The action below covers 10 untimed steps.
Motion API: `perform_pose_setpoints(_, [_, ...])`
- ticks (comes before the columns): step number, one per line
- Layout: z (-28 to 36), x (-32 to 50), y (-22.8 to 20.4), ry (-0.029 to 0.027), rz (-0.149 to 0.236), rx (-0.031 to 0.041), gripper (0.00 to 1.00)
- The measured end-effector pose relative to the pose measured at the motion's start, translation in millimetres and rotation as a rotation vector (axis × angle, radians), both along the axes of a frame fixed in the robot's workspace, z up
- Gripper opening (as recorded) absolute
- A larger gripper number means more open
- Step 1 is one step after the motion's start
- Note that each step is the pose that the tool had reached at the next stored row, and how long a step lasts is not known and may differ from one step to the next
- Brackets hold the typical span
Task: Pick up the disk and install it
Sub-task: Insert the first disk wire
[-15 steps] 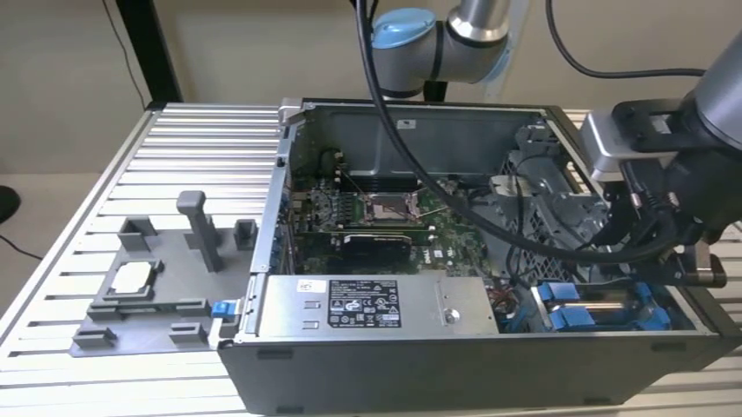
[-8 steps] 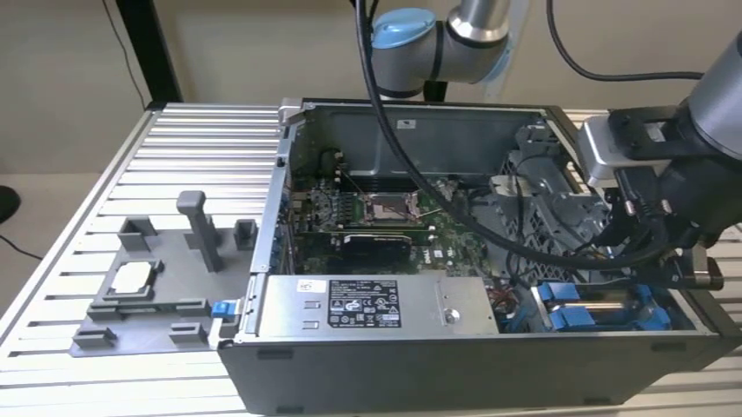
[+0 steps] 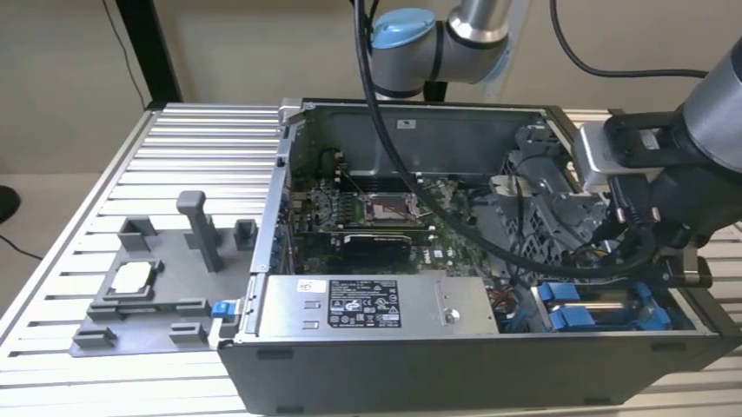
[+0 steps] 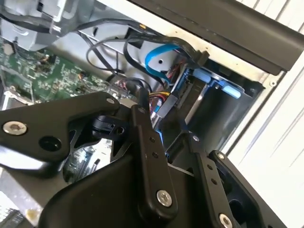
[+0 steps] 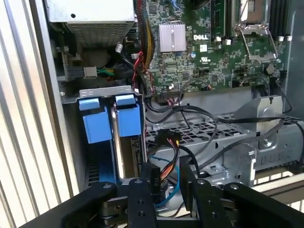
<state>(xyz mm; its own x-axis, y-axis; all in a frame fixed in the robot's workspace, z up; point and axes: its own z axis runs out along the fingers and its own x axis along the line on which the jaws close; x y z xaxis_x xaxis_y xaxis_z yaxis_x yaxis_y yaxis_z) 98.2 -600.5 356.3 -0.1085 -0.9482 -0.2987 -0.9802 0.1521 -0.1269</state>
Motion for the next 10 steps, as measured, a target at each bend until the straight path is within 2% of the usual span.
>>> perform_pose_setpoints(1, [-0.7, 0.2, -0.2, -0.0008, 0.0, 0.0035, 1.0])
perform_pose_setpoints(5, [-1.0, 0.6, -0.5, -0.001, -0.005, 0.0028, 1.0])
perform_pose_setpoints(10, [-1.9, 1.5, -1.2, -0.0105, -0.012, 0.0033, 1.0])
